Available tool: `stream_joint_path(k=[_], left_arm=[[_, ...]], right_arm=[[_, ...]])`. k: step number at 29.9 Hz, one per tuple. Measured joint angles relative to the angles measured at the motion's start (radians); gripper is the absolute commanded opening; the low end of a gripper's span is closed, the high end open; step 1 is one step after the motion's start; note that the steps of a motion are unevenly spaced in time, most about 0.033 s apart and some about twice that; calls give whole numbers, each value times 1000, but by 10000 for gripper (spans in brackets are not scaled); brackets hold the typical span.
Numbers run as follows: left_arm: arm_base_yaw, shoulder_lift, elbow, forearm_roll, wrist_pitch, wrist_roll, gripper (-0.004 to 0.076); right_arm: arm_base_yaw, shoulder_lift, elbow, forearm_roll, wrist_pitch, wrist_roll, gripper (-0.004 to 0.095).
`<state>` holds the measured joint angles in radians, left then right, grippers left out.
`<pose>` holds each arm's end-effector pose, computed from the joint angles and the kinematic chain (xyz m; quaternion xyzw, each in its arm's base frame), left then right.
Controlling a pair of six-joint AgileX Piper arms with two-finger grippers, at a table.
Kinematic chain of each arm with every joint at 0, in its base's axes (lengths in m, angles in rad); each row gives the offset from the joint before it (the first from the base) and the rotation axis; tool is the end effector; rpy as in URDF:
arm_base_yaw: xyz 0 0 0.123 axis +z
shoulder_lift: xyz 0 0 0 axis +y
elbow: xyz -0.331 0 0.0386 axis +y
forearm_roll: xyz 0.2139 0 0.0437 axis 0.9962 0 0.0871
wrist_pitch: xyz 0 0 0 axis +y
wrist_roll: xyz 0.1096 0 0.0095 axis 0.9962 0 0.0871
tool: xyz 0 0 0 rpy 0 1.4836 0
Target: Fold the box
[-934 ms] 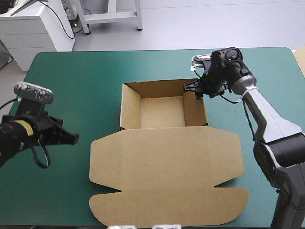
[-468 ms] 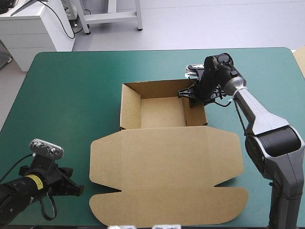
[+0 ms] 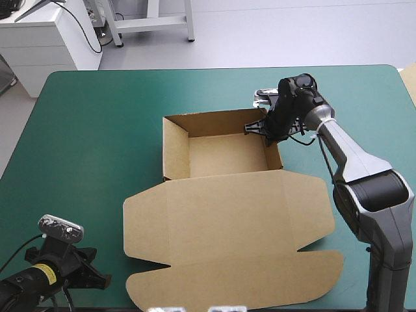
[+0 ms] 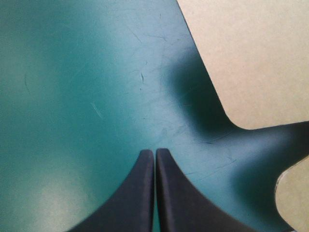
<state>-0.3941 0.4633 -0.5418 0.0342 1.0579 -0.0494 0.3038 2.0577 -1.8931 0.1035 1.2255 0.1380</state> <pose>0.0012 0.0031 0.2802 0.1646 0.9284 -0.0568 0.3283 0.4131 0.1407 0.3000 -0.0711 0.9872 0.0786 0.1190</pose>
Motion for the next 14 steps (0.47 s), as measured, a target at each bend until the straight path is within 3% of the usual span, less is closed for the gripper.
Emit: stream_joint_path(k=[6,14], left_arm=[[0,-35,0,1,0,4,-8],[0,-61,0,28,0,8,-8]], right_arm=[[-49,-21,1,0,6,9,-16],[-343,-175,1,-59,8,-21,-15]])
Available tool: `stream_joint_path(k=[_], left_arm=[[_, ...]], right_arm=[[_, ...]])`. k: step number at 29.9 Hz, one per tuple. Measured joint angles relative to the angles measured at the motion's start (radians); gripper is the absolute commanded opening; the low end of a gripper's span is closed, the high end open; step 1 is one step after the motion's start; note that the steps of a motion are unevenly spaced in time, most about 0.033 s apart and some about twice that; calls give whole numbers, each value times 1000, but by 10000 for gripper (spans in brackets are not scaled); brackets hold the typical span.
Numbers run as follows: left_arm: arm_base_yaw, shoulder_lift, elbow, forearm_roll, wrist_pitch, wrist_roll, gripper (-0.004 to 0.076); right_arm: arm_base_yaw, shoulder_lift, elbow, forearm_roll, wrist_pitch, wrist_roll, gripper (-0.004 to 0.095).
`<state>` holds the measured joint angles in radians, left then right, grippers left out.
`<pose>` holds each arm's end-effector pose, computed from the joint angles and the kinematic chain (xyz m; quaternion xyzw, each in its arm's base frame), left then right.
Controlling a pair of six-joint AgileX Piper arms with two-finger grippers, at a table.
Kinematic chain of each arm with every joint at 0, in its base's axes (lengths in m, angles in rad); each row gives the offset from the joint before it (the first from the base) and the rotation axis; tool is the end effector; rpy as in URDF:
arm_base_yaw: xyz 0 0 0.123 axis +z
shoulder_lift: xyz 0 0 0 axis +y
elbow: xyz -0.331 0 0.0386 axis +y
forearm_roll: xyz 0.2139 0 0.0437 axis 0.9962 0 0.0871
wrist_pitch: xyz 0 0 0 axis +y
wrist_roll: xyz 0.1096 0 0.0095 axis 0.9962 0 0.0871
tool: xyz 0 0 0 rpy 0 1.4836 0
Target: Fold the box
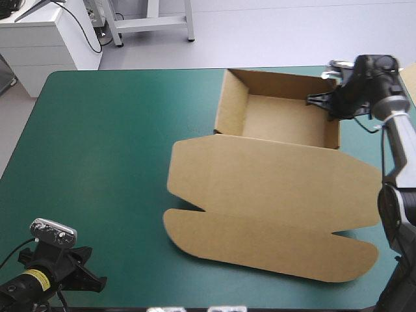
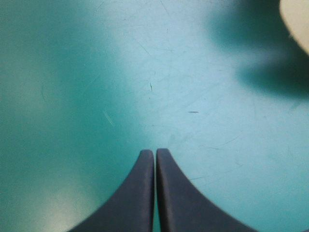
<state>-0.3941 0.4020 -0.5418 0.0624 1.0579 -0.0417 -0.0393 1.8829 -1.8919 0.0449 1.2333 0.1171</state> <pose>-0.0067 0.0093 0.2800 0.1677 0.9167 -0.0480 0.3595 0.3979 -0.0110 0.3720 0.0790 0.9731 0.0306 0.2141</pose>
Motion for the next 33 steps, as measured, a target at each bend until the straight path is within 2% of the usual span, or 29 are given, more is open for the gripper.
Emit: stream_joint_path(k=[8,16,19,24,26,33], left_arm=[[0,0,0,6,22,2,-8],[0,0,0,2,69,2,-8],[0,0,0,2,104,2,-8],[0,0,0,3,153,2,-8],[0,0,0,4,163,2,-8],[0,0,0,4,166,2,-8]], right_arm=[[-304,-43,0,-45,7,-76,-15],[-483,-39,0,-85,11,-97,-7],[-527,-28,0,-115,10,-86,57],[-563,-9,0,-137,11,-79,306],[-566,-4,0,-135,11,-76,367],[-566,-3,0,-126,10,-71,375]])
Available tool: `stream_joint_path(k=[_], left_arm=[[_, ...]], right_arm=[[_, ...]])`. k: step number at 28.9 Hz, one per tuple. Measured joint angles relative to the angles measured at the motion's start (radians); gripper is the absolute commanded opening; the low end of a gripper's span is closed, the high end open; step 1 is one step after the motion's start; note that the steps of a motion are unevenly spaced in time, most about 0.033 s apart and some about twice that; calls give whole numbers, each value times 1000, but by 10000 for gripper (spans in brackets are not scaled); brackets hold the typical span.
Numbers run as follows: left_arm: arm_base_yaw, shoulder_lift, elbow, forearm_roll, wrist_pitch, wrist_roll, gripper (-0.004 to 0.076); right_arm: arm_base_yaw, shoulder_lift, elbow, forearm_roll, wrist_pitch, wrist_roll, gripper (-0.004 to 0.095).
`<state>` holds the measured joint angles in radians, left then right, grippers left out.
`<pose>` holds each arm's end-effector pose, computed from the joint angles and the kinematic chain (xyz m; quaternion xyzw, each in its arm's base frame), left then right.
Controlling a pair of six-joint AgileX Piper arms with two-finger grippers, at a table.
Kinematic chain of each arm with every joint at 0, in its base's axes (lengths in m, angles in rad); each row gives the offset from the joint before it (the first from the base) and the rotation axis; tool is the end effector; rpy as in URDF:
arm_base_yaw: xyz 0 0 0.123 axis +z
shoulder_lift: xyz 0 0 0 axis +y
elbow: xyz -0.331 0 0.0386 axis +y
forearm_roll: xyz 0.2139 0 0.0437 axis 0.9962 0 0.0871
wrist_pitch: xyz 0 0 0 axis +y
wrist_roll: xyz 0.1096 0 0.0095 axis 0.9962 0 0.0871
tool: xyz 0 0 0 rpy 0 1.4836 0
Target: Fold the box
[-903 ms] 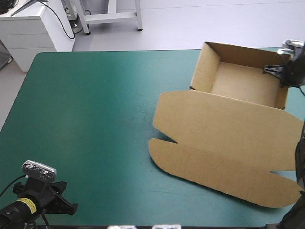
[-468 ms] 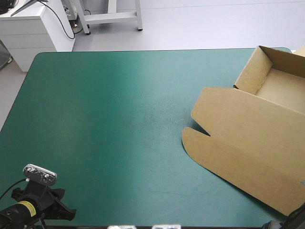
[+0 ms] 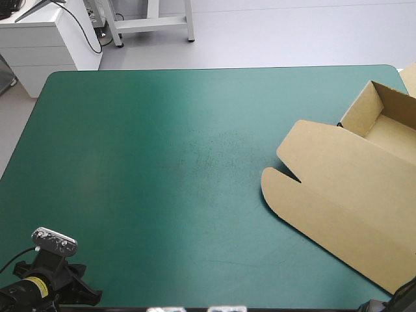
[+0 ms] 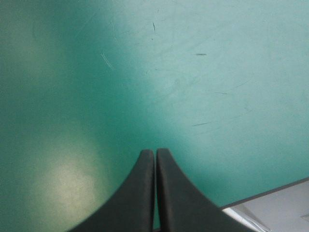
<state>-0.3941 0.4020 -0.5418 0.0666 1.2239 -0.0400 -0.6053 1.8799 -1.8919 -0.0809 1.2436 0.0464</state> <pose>-0.0197 0.0156 0.2689 0.1708 0.9432 -0.0285 0.2834 0.3210 -0.2324 0.3730 0.3083 0.9266 -0.0969 0.1921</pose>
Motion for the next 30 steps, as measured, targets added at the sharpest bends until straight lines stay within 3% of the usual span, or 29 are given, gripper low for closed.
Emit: stream_joint_path(k=[5,13,18,23,30], left_arm=[[0,0,0,0,-1,0,-8],[0,0,0,1,-66,0,-8],[0,0,31,4,-135,1,-8],[0,0,54,4,-149,5,-8],[0,0,58,4,-155,28,-8]], right_arm=[[0,-32,0,46,0,-1,375],[0,-191,0,250,4,-72,361],[17,-317,29,314,5,-99,189],[98,-472,194,339,6,-141,94],[289,-724,511,335,6,-214,91]])
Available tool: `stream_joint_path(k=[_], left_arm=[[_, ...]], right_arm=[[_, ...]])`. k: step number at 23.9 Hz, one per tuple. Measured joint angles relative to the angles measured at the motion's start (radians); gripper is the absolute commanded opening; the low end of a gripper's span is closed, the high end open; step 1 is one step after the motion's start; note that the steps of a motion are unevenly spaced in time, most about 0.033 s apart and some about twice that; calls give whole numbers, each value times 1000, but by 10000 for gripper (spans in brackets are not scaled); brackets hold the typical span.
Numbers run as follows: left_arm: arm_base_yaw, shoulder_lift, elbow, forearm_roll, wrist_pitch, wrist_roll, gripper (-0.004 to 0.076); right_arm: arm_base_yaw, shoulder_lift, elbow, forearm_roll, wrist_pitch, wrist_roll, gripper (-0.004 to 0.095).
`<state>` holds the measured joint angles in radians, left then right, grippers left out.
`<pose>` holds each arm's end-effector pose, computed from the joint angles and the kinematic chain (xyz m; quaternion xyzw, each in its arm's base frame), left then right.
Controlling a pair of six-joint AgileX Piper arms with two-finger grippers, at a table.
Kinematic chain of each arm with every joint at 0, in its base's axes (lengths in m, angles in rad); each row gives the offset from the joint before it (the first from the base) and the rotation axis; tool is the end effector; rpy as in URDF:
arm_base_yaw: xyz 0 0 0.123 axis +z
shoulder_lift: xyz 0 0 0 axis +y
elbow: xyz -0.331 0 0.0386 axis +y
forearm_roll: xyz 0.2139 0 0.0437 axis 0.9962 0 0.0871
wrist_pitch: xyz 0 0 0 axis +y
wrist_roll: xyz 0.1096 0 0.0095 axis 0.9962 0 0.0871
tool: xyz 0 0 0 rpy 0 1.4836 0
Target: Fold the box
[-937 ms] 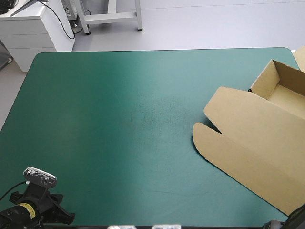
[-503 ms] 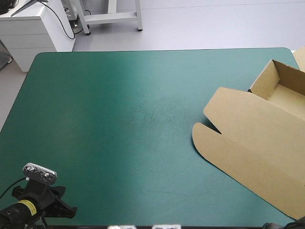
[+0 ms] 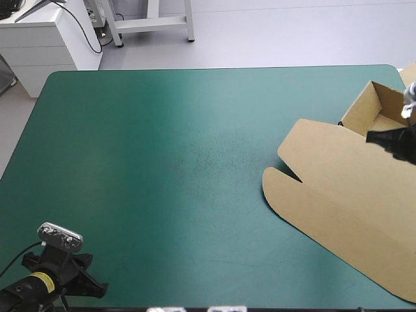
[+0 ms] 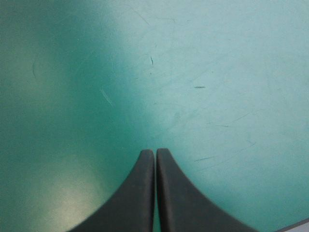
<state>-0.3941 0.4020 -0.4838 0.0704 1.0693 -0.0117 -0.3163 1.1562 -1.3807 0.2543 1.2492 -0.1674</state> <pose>-0.0081 0.0107 0.2631 0.1851 0.9254 -0.0323 0.3290 0.1648 -0.0263 0.4462 0.0707 0.9400 0.0491 0.3302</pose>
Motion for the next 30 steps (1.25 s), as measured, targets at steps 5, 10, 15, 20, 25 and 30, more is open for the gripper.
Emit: stream_joint_path(k=[5,10,15,20,25,30], left_arm=[[0,0,0,0,-1,0,-8],[0,0,0,0,-1,0,-8],[0,0,0,0,-1,0,-8],[0,0,0,0,-1,0,-8],[0,0,0,0,-1,0,-8],[0,0,0,0,-1,0,-8]], right_arm=[[132,-290,291,-8,-36,-36,91],[142,-597,608,-25,-136,-96,91],[142,-741,769,-26,-167,-112,87],[142,-772,812,-26,-198,-114,87],[142,-779,832,-26,-204,-133,87],[142,-779,871,-26,-209,-142,87]])
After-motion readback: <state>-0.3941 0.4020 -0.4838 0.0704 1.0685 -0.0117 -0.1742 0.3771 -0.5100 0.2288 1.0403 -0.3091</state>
